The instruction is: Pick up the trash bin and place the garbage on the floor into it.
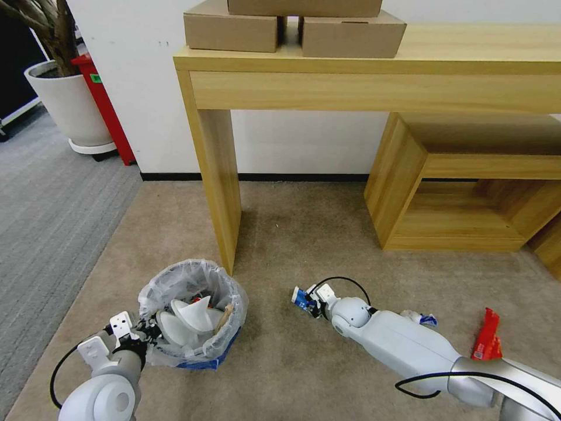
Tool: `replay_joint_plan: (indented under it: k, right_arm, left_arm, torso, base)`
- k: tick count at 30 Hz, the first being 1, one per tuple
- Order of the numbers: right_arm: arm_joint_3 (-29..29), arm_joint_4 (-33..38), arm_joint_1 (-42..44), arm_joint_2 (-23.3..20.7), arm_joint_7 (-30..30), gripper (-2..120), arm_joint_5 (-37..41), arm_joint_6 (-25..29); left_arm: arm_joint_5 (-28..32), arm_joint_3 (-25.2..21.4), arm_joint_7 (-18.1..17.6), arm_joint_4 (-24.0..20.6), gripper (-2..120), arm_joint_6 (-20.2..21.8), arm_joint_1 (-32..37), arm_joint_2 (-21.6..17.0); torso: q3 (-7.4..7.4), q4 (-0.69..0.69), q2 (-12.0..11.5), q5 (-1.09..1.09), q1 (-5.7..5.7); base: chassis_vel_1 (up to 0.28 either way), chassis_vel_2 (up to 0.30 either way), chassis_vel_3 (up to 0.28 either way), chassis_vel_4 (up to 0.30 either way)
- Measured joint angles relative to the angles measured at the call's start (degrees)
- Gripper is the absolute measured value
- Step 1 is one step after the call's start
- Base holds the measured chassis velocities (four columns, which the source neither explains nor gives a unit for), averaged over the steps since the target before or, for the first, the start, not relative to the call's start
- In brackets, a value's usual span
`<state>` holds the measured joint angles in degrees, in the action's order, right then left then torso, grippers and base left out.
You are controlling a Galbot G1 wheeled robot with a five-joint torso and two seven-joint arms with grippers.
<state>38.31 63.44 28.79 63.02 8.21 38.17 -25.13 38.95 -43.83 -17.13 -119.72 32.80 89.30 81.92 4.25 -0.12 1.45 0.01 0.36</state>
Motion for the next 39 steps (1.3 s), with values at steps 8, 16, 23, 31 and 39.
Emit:
replay_joint_plan:
  k: [8,16,23,31,39]
  right_arm:
    - [0.00,-1.28,0.33,0.62,-0.05,0,-0.32,1.69]
    - [-0.88,-1.67,0.71,0.63,0.04,0,0.03,3.14]
    - [-5.19,3.67,1.78,-3.06,-0.72,0,2.55,6.32]
    - [-17.37,22.01,6.17,-11.27,-4.45,0,9.34,11.68]
    - [-21.61,41.75,8.41,-18.66,-10.07,0,13.45,18.59]
  left_arm:
    - [0.04,0.21,0.04,0.54,0,-0.30,-0.25,-0.26]
    - [0.26,0.24,0.08,1.40,0,-0.48,-0.71,-0.75]
    - [0.58,0.64,-0.02,2.02,0,-0.43,-1.50,-1.46]
    - [1.04,1.26,-0.46,2.40,0,0.04,-2.00,-2.39]
    - [4.00,1.52,-2.13,0.83,0,1.69,-1.99,-3.68]
  torso:
    - [0.00,0.00,0.00,-0.01,0.00]
    - [0.00,0.01,0.00,0.00,0.00]
    - [0.00,0.01,0.00,0.01,0.00]
    - [0.00,0.00,0.00,0.00,0.00]
    - [0.00,0.00,0.00,0.00,0.00]
  base:
    - [0.000,0.000,0.000,0.000]
    - [0.000,0.000,0.000,0.000]
    - [0.000,0.000,0.000,0.000]
    - [0.000,0.000,0.000,0.000]
    - [0.000,0.000,0.000,0.000]
